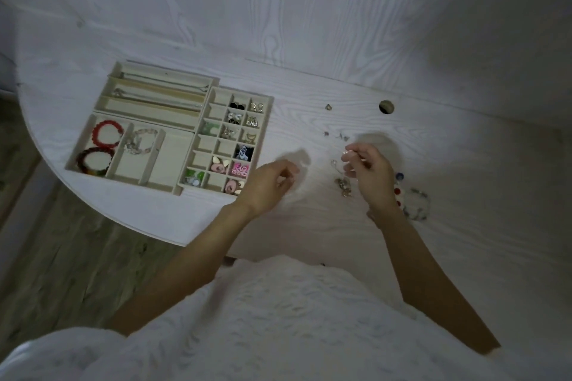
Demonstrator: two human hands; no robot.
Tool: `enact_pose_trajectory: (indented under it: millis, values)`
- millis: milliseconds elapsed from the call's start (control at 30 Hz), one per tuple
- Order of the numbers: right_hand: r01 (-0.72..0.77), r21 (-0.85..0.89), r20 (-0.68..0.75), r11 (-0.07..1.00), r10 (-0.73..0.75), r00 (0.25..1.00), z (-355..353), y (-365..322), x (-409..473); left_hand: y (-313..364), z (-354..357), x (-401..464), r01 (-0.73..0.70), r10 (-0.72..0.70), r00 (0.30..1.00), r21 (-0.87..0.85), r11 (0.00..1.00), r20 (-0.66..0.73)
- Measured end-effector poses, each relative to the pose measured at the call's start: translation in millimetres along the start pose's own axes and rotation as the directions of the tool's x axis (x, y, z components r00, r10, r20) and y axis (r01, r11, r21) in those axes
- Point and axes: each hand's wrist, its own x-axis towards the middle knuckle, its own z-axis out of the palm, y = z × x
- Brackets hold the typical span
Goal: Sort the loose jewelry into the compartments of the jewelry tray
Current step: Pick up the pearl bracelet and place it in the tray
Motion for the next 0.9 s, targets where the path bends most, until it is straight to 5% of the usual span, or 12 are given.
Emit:
enact_pose_trajectory:
  millis: [67, 167, 267, 433, 533, 733, 900]
  values:
    - [0.011, 0.059, 0.134, 0.998, -0.019, 0.991, 1, -11, -6, 0, 4, 2, 0.009, -0.009, 1.000, 0.076, 0.997, -0.002]
    - [0.061, 0.066, 0.281, 0.996, -0.077, 0.956, 13, -30, -14, 11, -1, 1, 0.064, -0.056, 0.998, -0.235, 0.970, 0.041]
    - [0.093, 0.087, 0.310, 0.992, -0.116, 0.944, 36, -43, -16, 17, -13, -6, 0.146, -0.105, 0.989, -0.580, 0.802, 0.104]
    - [0.015, -0.002, 0.346, 1.000, -0.013, 0.938, 93, -45, -12, -13, -49, -34, 0.202, -0.321, 0.947, -0.714, 0.670, -0.033]
    - [-0.052, -0.141, 0.447, 0.989, 0.110, 0.888, 140, -43, -12, -41, -76, -57, 0.182, -0.428, 0.902, -0.849, 0.496, -0.057]
    - [-0.007, -0.181, 0.590, 0.984, 0.114, 0.799, 242, -73, -8, -102, -135, -84, 0.243, -0.467, 0.820, -0.537, 0.808, -0.332]
    - [0.015, -0.204, 0.687, 0.979, 0.132, 0.714, 321, -94, -10, -145, -179, -98, 0.319, -0.427, 0.754, -0.289, 0.903, -0.499]
